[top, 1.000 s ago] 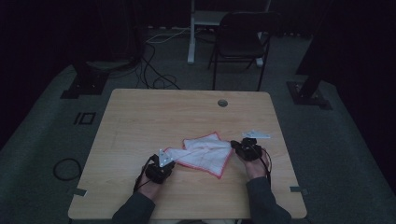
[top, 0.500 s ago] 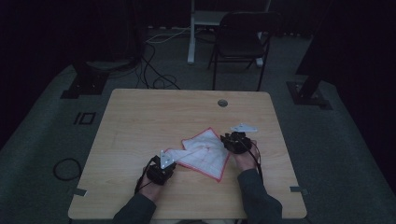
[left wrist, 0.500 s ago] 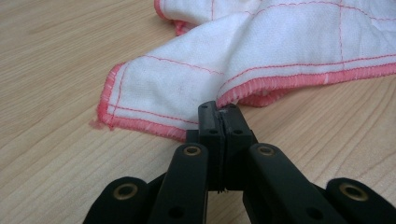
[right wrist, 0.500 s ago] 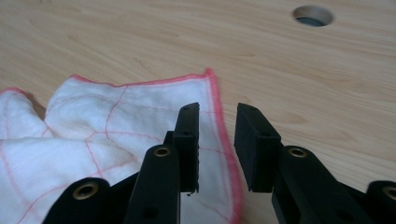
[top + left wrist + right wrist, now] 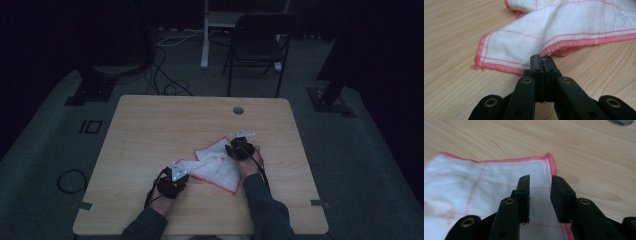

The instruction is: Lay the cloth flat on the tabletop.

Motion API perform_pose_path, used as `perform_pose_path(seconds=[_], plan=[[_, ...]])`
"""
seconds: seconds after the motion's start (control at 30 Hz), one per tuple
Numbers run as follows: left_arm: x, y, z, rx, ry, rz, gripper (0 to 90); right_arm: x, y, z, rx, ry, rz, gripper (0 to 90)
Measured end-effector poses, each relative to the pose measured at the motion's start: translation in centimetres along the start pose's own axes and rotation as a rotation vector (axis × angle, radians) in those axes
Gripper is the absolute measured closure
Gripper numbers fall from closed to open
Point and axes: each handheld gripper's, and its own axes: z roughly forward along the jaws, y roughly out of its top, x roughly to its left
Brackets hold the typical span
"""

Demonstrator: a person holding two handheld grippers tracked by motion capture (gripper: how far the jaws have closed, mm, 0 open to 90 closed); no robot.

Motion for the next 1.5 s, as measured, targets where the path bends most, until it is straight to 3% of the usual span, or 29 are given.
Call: perform_pose_path(seconds=[0.27,0.43,0.53,0.67,0.93,1.07,1.5], plan=[[-0.6,-0.3,-0.6,-0.006,-0.035,-0.008,89.9,-0.6,-0.5,0.3,0.039,-0.027,0.013,86.4],[-1.8,-1.1,-1.2,-0.004,-0.073,-0.014,90.0,-1.5,-1.2,-0.5,0.042,-0.063,0.039,87.4],[-2.5,-1.3,-1.3,0.001,-0.091,-0.013,90.0,-1.9,-1.6,-1.0,0.049,-0.098,0.020,87.4],[-3.3,-1.5,-1.4,0.006,-0.110,-0.003,90.0,-2.7,-2.3,-1.7,0.050,-0.112,0.036,87.6],[-3.9,-1.3,-1.6,0.004,-0.140,0.003,89.8,-4.1,-2.9,-2.5,0.073,-0.147,0.066,87.8],[-3.8,-0.7,-2.0,-0.022,-0.118,0.004,82.0,-3.9,-3.1,-2.7,0.054,-0.133,0.062,84.8],[-1.2,3.4,-3.2,-0.121,-0.043,-0.003,79.5,-1.7,-4.5,-6.5,-0.034,-0.034,0.018,75.6]])
